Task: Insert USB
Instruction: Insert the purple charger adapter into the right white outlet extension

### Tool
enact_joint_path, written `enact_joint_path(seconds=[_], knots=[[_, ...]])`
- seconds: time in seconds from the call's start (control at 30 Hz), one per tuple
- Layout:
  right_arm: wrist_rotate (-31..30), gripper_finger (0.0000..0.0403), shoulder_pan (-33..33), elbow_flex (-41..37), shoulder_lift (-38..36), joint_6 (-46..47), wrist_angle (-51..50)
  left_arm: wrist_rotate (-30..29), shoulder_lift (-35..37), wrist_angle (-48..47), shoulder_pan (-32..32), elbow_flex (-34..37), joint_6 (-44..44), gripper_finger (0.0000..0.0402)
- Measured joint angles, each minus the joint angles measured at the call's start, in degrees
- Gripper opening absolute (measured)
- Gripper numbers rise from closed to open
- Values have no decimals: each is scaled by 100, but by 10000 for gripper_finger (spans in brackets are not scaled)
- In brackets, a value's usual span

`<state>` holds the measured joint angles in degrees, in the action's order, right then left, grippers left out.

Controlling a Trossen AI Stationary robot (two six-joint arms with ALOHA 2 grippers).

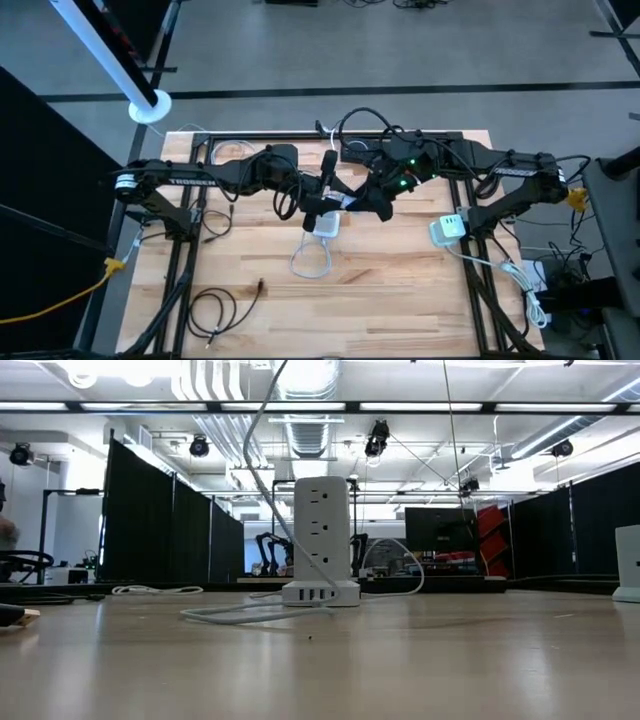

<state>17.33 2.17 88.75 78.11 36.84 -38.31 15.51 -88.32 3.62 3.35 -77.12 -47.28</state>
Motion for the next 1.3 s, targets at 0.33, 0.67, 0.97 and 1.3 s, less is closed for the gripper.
enact_joint_path(seconds=[0.33,0.67,0.97,1.3], knots=[[-731,190,2,0,-46,-256,95,-450,283,-591,109,-2,598,120],[-1457,309,7,0,-275,-338,-662,-1036,638,-599,325,355,1148,119],[-3059,317,8,-18,-507,-653,-521,-911,886,1723,1070,1039,3230,119],[-3612,313,155,-705,-446,-566,2360,-872,560,4045,1390,1613,5122,118]])
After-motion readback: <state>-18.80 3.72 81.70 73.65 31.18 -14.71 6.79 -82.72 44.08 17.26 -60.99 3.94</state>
